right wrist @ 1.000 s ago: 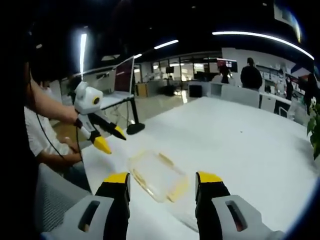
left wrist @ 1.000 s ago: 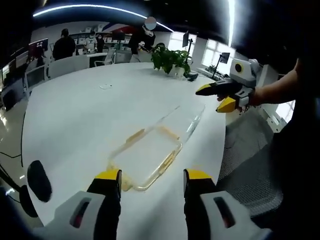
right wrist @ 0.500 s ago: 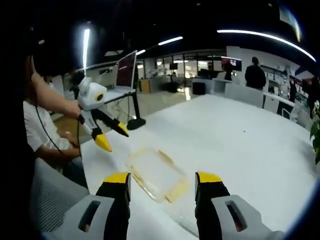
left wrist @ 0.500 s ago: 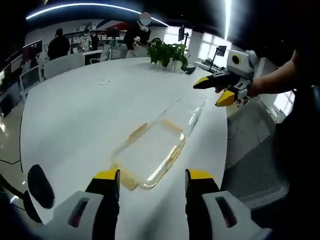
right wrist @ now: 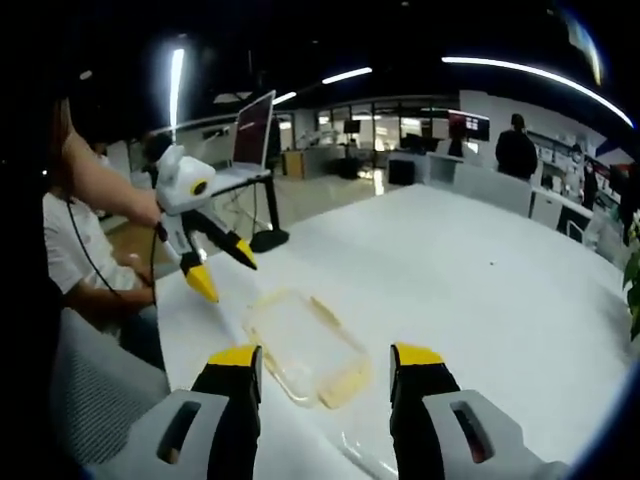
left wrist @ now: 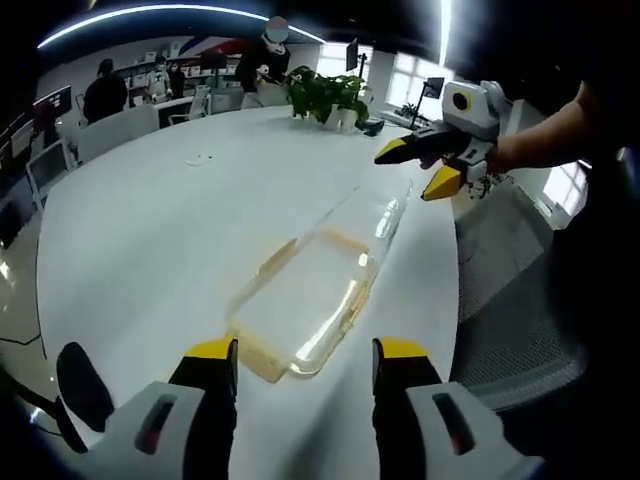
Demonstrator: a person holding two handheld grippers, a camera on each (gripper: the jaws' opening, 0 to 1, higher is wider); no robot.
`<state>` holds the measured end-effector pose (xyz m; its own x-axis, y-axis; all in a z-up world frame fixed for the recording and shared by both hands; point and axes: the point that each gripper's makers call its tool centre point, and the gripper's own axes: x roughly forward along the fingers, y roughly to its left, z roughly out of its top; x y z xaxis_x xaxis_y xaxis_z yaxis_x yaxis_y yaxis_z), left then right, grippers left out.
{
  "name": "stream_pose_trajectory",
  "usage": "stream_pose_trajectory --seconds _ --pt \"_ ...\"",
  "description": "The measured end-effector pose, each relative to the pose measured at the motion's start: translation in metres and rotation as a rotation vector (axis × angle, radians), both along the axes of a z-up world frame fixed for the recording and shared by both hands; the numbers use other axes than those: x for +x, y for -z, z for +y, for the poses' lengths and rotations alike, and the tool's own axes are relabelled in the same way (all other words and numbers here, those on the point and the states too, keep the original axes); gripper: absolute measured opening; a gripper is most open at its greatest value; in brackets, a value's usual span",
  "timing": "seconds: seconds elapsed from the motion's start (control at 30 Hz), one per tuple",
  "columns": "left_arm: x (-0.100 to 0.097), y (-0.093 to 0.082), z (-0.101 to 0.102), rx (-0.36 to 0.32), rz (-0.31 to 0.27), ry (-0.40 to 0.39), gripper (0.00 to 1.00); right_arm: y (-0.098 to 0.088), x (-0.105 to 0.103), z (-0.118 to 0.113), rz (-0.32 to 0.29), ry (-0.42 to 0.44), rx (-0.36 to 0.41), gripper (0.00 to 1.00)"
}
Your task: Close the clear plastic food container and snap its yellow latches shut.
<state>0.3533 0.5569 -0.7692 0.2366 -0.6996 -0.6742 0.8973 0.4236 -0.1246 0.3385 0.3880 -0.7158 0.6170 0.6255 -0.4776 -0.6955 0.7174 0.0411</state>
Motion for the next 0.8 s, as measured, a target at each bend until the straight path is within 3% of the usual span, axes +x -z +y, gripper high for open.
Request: stream_pose_trajectory --seconds 0.8 --pt "0.004 0.013 0.003 0.046 0.013 0.054 0.54 0.017 0.001 0.007 0.026 -0.063 -0.049 0.51"
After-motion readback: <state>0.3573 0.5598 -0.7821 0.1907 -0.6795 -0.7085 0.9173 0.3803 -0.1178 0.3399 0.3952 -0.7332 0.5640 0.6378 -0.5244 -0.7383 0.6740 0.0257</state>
